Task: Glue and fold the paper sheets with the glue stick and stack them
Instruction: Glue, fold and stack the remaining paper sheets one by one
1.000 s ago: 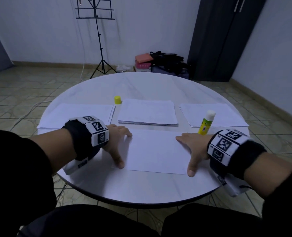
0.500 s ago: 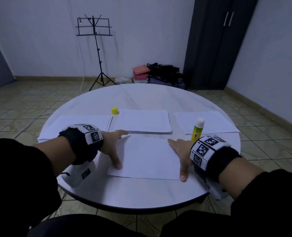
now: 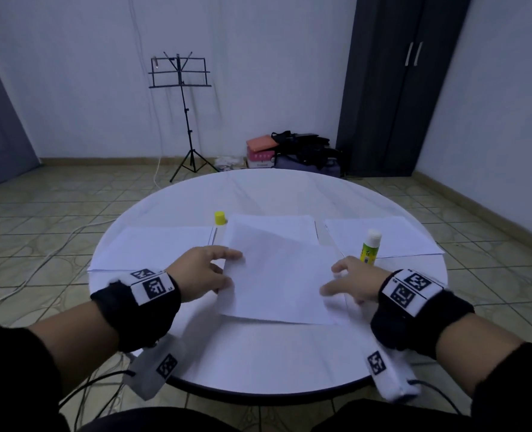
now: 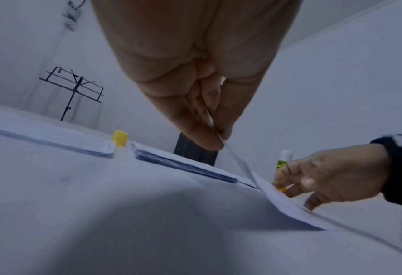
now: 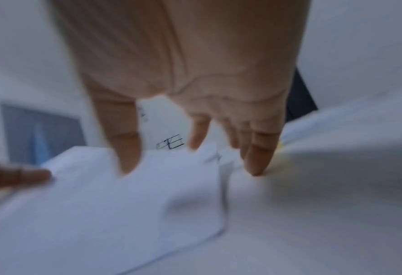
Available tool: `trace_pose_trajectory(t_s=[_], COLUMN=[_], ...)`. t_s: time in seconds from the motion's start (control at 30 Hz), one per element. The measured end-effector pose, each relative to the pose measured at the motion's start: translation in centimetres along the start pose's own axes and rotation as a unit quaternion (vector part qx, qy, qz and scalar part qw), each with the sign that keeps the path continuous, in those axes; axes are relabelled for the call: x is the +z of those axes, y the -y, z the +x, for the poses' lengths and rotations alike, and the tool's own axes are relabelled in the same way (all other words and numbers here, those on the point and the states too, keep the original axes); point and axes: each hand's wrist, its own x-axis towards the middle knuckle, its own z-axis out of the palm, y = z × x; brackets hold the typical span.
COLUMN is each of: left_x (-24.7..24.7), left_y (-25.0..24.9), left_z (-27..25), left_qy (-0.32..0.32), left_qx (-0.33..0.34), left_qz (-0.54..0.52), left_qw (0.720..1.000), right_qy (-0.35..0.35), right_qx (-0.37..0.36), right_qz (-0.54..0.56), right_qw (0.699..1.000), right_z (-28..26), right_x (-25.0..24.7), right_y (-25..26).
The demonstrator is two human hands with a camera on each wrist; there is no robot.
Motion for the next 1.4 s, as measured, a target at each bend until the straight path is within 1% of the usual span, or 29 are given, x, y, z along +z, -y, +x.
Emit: trace_pose_trajectory(t_s=[0.03,0.07,0.1,0.2,0.27,0.33,0.37,0.43,0.5,0.6,0.63,0.7,0.73,0.83,1.0,1.13,1.23,1.27,1.33,1.4], left_x=[-0.4,-0.8,-1.1,-1.7,-1.9,-2.1,-2.1,-2.1,-2.0,-1.5,-1.3,-0.9,-0.8,-0.3,-0.2,-0.1,0.1,0.2,0.7,1.3], left_y=[0.0,-0.1,-0.1,-0.3,-0.5,-0.6,-0.7,-1.0,-1.1,-1.3,-1.2,-1.1,-0.9,-0.4,-0.8,-1.2,-1.7,-2.0,-2.8,-4.0], left_z=[0.2,0.5,0.8,2.4,4.2,6.5,7.6,9.8,11.7,13.7,14.2,14.9,15.1,15.4,15.4,14.5,13.6,13.3,12.4,11.5], left_qy=[-0.018,-0.033,-0.043,-0.065,-0.088,-0.108,-0.112,-0.102,-0.058,0.030,0.050,0.071,0.074,0.071,0.069,0.069,0.067,0.064,0.057,0.051], left_qx=[0.009,0.017,0.023,0.021,0.014,0.010,0.006,-0.009,-0.030,-0.072,-0.081,-0.092,-0.096,-0.106,-0.102,-0.096,-0.097,-0.094,-0.081,-0.057], left_qz=[0.000,-0.003,-0.008,-0.019,-0.017,0.008,0.021,0.062,0.144,0.258,0.282,0.310,0.323,0.359,0.408,0.433,0.443,0.450,0.466,0.483], left_qw=[1.000,0.999,0.999,0.997,0.996,0.994,0.993,0.993,0.987,0.963,0.955,0.944,0.939,0.925,0.905,0.894,0.889,0.886,0.879,0.872], right_qy=[-0.014,-0.023,-0.027,-0.032,-0.064,-0.102,-0.109,-0.097,-0.075,-0.030,-0.026,-0.025,-0.020,-0.014,-0.051,-0.043,-0.059,-0.068,-0.055,-0.018], right_qx=[0.016,0.022,0.017,-0.022,-0.037,-0.031,-0.032,-0.025,-0.013,0.015,0.026,0.049,0.056,0.049,0.024,0.014,0.005,0.000,-0.011,-0.018], right_qz=[0.083,0.138,0.146,0.135,0.108,0.060,0.040,-0.028,-0.095,-0.220,-0.252,-0.272,-0.273,-0.273,-0.271,-0.321,-0.357,-0.355,-0.335,-0.316], right_qw=[0.996,0.990,0.989,0.990,0.991,0.992,0.993,0.995,0.993,0.975,0.967,0.961,0.960,0.961,0.961,0.946,0.932,0.932,0.941,0.948], right_z=[0.3,0.6,1.0,2.4,3.3,4.1,4.6,5.8,7.5,9.4,9.7,9.8,9.8,9.8,11.2,10.5,9.1,8.3,7.5,6.8], right_x=[0.2,0.4,0.6,1.1,1.1,1.0,0.8,0.4,0.1,0.1,0.0,-0.4,-0.5,-1.0,-0.3,-0.2,0.0,0.1,0.6,1.1], right_y=[0.3,0.5,0.8,1.8,2.9,4.4,5.1,6.4,7.4,8.3,8.3,8.3,8.2,7.7,7.4,7.3,7.2,7.3,7.3,6.8])
